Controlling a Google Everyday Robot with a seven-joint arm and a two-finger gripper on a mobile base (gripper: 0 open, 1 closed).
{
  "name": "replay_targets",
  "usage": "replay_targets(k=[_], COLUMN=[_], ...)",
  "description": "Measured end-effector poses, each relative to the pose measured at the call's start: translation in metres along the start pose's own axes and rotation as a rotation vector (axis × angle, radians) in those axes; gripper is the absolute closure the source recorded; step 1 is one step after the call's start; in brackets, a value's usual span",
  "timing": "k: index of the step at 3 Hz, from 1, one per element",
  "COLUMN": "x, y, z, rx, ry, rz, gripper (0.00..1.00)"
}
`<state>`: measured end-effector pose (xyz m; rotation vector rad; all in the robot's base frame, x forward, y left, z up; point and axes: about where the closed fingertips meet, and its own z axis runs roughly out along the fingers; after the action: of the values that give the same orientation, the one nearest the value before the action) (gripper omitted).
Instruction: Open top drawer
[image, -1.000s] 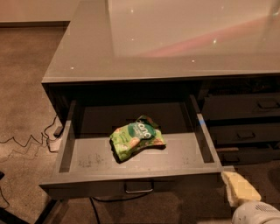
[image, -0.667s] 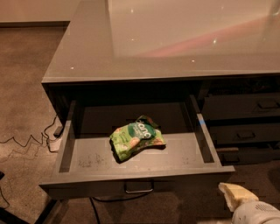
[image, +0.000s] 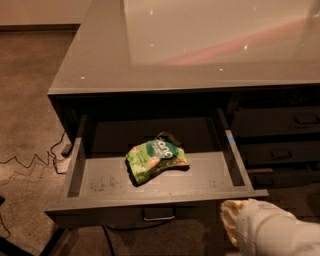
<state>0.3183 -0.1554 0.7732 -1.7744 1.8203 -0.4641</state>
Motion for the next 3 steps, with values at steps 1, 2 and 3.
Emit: replay_targets(k=[1, 2, 3], x=[-0.021, -0.038, -0.045], y=[-0.001, -0.004, -0.019], z=[0.024, 0.046, 0.068], rx=[-0.034, -0.067, -0.097], ry=[-0.044, -0.087, -0.135], rz=[-0.032, -0.046, -0.027], gripper=[1.0, 1.0, 1.0])
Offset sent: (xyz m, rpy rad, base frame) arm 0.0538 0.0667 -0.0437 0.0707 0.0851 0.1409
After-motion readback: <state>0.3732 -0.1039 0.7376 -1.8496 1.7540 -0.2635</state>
